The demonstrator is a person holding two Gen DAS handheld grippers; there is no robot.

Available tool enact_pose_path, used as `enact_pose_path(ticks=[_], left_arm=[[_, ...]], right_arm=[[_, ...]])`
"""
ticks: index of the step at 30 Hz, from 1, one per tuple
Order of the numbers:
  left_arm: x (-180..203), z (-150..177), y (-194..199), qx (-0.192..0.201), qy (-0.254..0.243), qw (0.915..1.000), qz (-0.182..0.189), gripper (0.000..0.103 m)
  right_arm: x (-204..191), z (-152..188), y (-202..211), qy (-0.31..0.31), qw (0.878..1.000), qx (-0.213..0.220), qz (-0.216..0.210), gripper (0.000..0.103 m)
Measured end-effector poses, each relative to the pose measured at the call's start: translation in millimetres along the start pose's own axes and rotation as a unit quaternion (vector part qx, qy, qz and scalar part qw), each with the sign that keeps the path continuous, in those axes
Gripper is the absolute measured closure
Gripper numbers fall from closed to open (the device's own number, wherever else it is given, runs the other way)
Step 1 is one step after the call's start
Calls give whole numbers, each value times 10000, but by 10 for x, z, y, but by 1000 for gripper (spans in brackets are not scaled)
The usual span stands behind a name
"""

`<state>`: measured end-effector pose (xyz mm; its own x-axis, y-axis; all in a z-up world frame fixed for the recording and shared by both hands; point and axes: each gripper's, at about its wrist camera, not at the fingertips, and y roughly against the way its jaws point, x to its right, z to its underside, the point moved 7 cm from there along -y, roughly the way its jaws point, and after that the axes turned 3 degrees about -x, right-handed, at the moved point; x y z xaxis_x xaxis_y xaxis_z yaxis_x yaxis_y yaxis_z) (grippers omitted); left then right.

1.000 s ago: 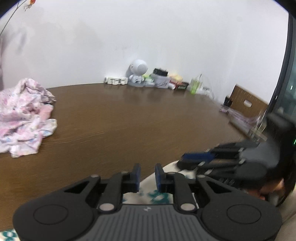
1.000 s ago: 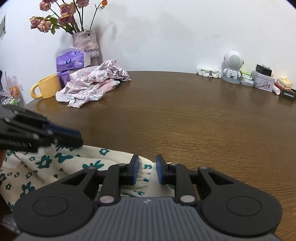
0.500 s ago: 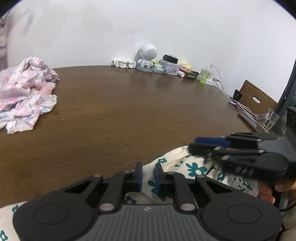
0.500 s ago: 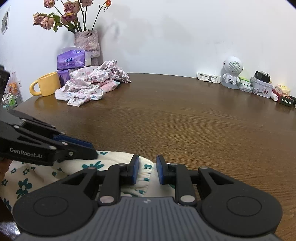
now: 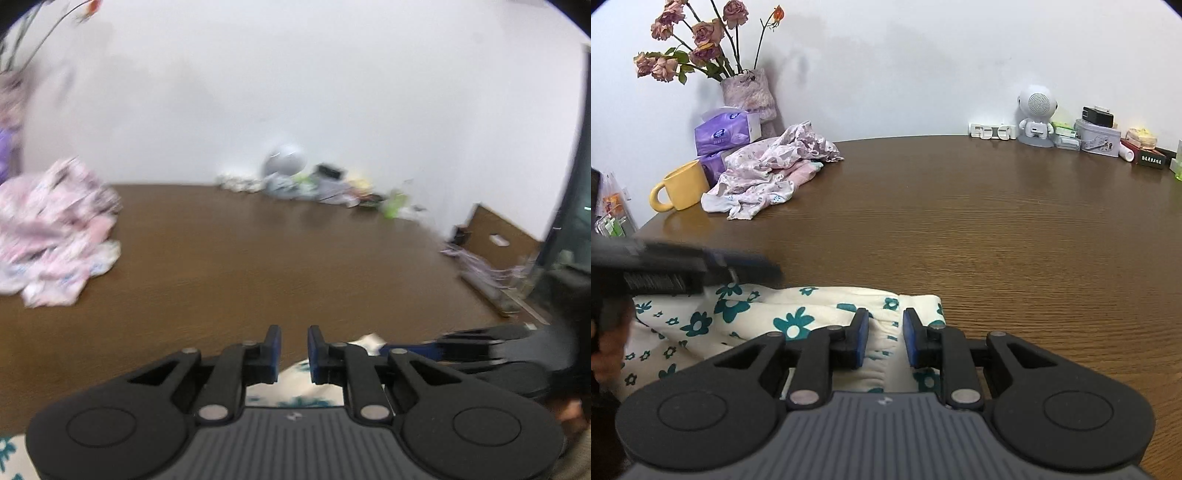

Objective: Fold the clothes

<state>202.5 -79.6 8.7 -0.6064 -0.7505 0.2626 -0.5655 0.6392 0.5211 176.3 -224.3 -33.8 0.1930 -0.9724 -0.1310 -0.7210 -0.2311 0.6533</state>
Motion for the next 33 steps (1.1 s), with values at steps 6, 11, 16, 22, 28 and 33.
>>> enact_pose_path(ticks=[6,11,16,22,28,33], left_arm=[[191,264,-260,-815,-377,9960,39,90],[194,352,-255,-880,-465,9950,17,89],[156,349,-249,-862,-485,9951,29,89],[88,334,-196,-879,-343,9955,71,86],[-62,329,-85,-912,-104,9957,110,86],[-8,226,233,-279,131,9989,342,89]], right_arm=[[-100,51,-5,359,9990,89,254,82],[-126,59,3,508,9980,177,340,82],[-46,5,160,205,9989,265,319,85],[13,68,381,-48,9998,160,89,84],[20,192,329,-2,9999,158,51,84],[-68,229,330,376,9985,273,281,84]])
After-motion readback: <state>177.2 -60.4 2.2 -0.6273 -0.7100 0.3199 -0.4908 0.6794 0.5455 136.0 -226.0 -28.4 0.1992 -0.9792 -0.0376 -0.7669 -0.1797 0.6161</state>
